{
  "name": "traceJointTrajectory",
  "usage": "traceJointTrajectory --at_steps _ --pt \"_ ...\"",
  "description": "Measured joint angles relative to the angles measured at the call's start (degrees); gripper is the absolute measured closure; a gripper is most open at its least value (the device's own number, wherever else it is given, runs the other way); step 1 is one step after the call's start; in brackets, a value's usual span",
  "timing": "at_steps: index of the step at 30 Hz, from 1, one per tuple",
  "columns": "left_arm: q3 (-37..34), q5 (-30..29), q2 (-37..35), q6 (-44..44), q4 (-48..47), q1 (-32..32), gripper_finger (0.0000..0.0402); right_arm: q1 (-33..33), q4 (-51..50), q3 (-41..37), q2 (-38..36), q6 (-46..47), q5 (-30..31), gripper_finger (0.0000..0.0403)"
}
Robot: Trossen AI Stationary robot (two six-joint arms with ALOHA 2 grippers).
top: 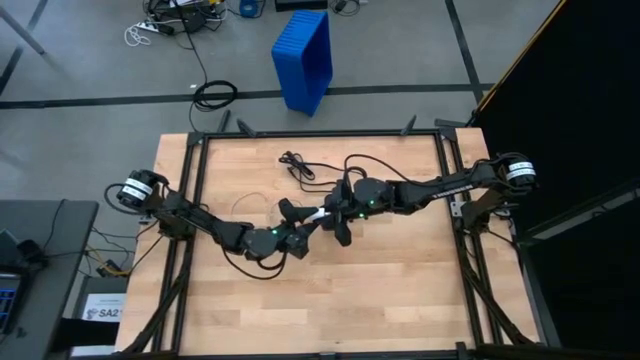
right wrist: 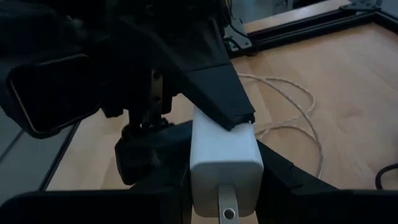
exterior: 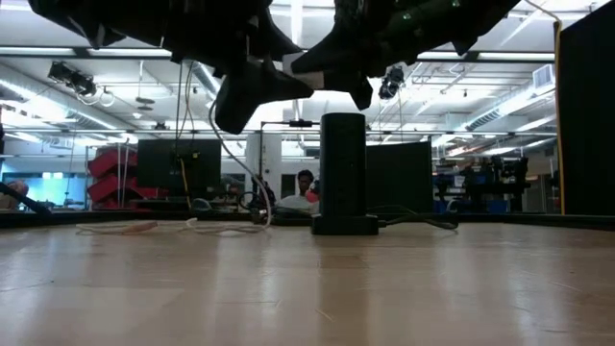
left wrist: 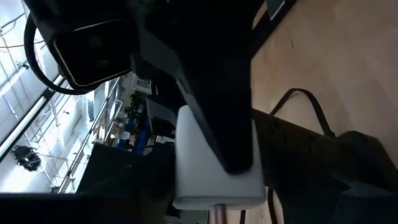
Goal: Plug in charger
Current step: Insert the charger adapter into the black outlet
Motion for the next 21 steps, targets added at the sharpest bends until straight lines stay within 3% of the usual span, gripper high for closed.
traceJointTrajectory --at_steps 3,15,17,21 --pt "0.0 -0.5 0.0 1.8 0.6 0.0 0.0244 0.0 -0.1 0.0 0.0 0.7 0.0 0.0320" --pt "0.1 -4.5 0.1 3.1 0.6 -0.6 0.0244 -0.1 1.1 0.1 0.0 -1.8 -0.1 0.0318" --pt "0.2 -6.2 0.1 2.8 0.8 -0.9 0.0244 -0.1 1.9 0.1 0.0 -2.4 1.6 0.0286" --pt "-0.3 -9.0 0.3 2.4 -1.1 -1.7 0.0244 -0.2 2.2 0.3 -0.3 -5.1 2.9 0.0187"
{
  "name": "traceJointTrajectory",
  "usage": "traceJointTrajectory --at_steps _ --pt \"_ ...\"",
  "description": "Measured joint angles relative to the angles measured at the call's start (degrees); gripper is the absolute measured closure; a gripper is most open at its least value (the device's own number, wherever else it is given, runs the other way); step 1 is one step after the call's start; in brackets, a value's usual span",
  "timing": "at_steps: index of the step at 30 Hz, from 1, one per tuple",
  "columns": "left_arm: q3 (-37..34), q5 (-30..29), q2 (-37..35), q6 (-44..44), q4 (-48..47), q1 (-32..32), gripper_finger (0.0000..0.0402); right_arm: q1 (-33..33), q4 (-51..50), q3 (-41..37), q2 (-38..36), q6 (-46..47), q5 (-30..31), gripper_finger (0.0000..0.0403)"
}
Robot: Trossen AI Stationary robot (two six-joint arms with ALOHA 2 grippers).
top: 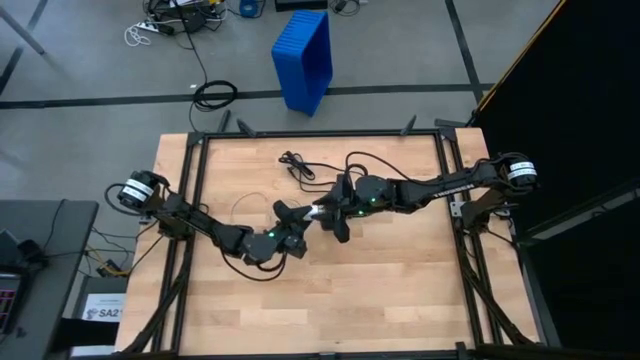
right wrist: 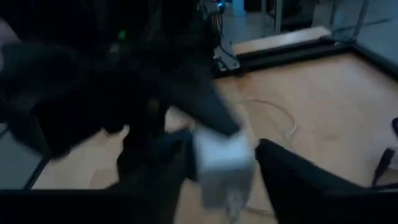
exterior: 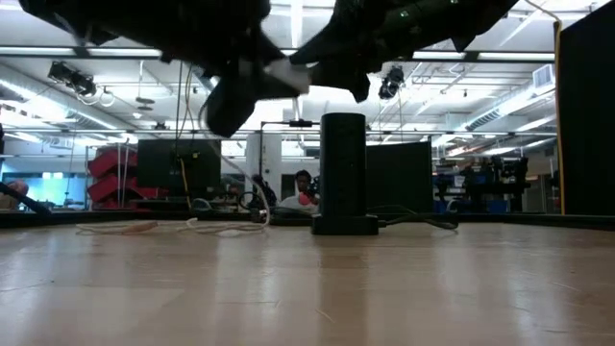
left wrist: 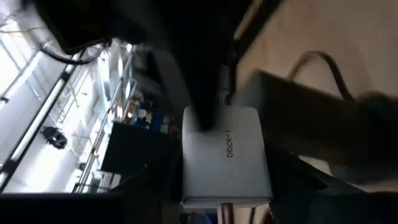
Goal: Plug in charger
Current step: Insert the charger adapter into the black outlet
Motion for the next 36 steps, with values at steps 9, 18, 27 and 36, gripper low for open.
traceJointTrajectory --at_steps 9,18,27,36 --pt "-4.2 -4.8 -0.2 -3.0 -1.0 -0.2 0.0244 0.7 -3.0 -0.1 -1.5 -10.8 0.4 0.0089" --pt "-8.9 -3.3 -0.2 -6.3 0.3 1.3 0.0244 -0.1 -16.2 -0.1 -8.5 -14.2 1.8 0.0097" --pt "-8.9 6.2 -0.2 -3.9 2.3 5.1 0.0244 -2.5 -10.8 -11.1 -14.5 -11.2 1.8 0.0096" --pt "-8.9 12.3 -0.2 -1.0 3.0 9.5 0.0244 -3.5 25.8 -30.1 -13.1 -8.7 1.7 0.0091"
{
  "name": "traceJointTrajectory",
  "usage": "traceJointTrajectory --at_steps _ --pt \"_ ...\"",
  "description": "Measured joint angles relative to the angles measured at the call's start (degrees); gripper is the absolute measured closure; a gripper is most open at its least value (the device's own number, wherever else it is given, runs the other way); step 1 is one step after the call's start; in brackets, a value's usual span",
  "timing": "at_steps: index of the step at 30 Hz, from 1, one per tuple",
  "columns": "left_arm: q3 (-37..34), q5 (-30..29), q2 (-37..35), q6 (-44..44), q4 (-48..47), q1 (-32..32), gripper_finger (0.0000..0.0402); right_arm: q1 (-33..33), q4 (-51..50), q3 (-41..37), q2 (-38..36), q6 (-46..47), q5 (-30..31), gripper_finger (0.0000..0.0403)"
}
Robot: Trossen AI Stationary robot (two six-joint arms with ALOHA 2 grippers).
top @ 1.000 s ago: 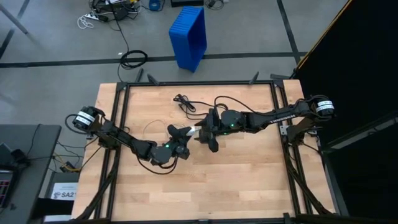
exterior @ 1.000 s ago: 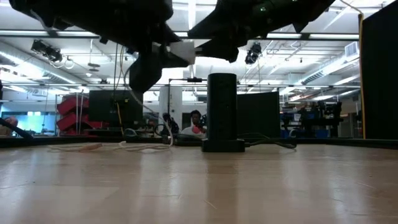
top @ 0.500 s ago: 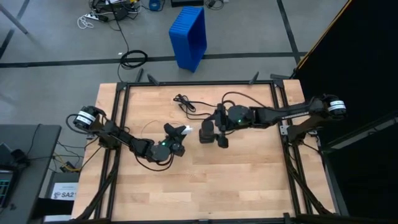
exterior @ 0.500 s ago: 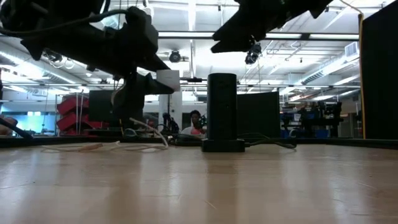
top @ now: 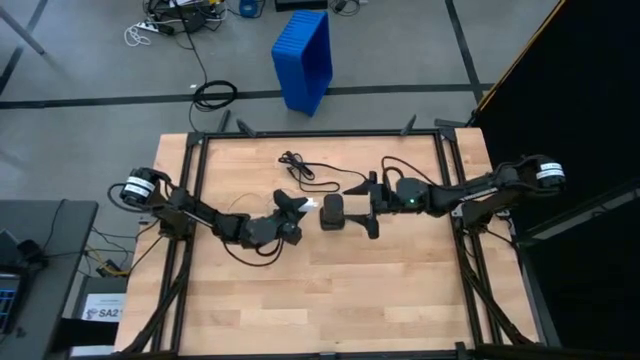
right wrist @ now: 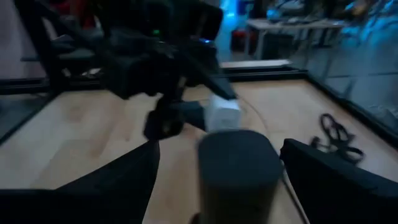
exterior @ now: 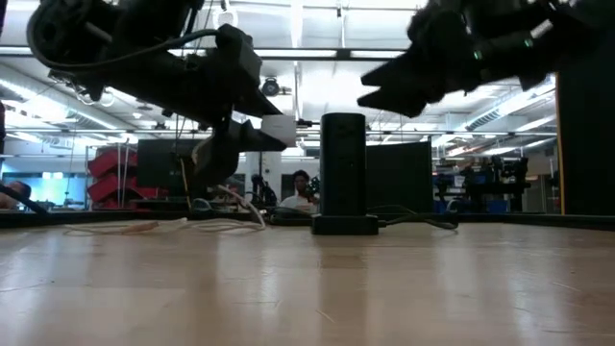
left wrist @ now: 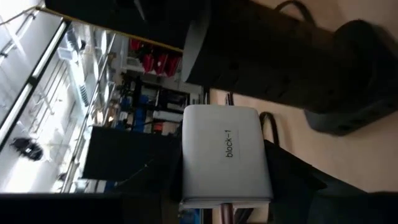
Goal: Plug in charger
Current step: Insert the charger adapter into the black outlet
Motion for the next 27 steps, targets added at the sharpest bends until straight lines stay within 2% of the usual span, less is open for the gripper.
traceJointTrajectory --at_steps 4,10,17,27 --pt "0.0 1.5 0.0 1.0 0.3 1.7 0.0244 -1.5 3.3 -2.1 1.7 0.5 0.0 0.0094" --pt "0.0 3.1 0.0 1.2 0.4 3.0 0.0244 -4.1 9.4 -1.5 9.5 0.7 -1.9 0.0086" --pt "0.0 3.0 0.0 -0.2 0.1 3.0 0.0244 -7.5 17.6 0.3 19.1 2.4 -11.1 0.0073" --pt "0.0 3.0 0.0 -0.3 0.0 3.0 0.0244 -10.0 19.5 6.0 26.1 2.8 -20.4 0.0073"
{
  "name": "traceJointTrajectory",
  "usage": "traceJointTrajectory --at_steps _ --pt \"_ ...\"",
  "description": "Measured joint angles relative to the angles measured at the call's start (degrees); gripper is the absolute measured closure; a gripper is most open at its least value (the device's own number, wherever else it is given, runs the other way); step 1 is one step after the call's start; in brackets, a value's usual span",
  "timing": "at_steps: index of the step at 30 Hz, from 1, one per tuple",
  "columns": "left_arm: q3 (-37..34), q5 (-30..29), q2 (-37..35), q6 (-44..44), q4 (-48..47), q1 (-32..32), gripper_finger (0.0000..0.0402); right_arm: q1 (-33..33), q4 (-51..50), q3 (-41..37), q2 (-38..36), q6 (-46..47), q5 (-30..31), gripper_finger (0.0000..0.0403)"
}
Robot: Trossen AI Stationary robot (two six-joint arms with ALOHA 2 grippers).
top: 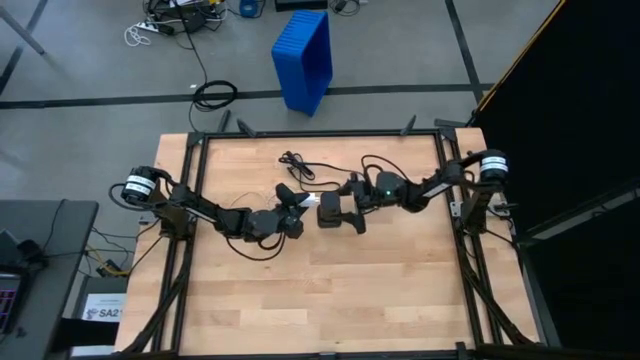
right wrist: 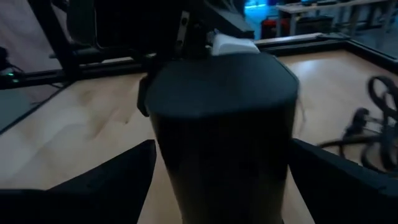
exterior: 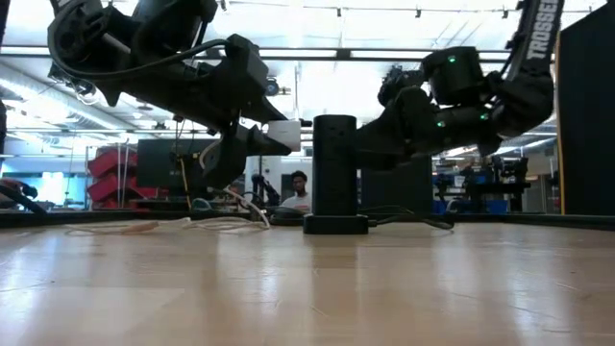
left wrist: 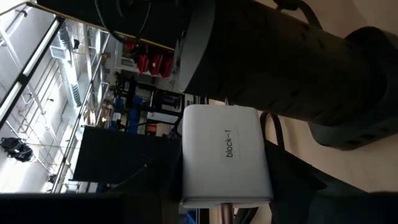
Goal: Plug in charger
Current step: Insert the charger adapter into the black outlet
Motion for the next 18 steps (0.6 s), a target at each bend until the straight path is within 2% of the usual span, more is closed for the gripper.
traceJointTrajectory --at_steps 3,6,11,18 --pt "0.0 -0.2 0.0 0.0 0.0 0.0 0.0244 -0.5 -0.5 1.4 0.5 -0.2 -3.5 0.0082" --pt "0.0 -1.6 0.0 0.2 -0.4 -0.2 0.0244 -0.9 -0.5 2.0 0.5 0.3 -4.5 0.0104" --pt "0.0 -5.4 0.0 3.2 -0.4 -1.5 0.0244 -2.0 0.1 1.9 0.4 3.3 -5.2 0.0176" --pt "0.0 -6.7 0.0 3.9 -1.0 -2.5 0.0244 -2.9 0.1 1.9 0.4 6.7 -7.0 0.0176"
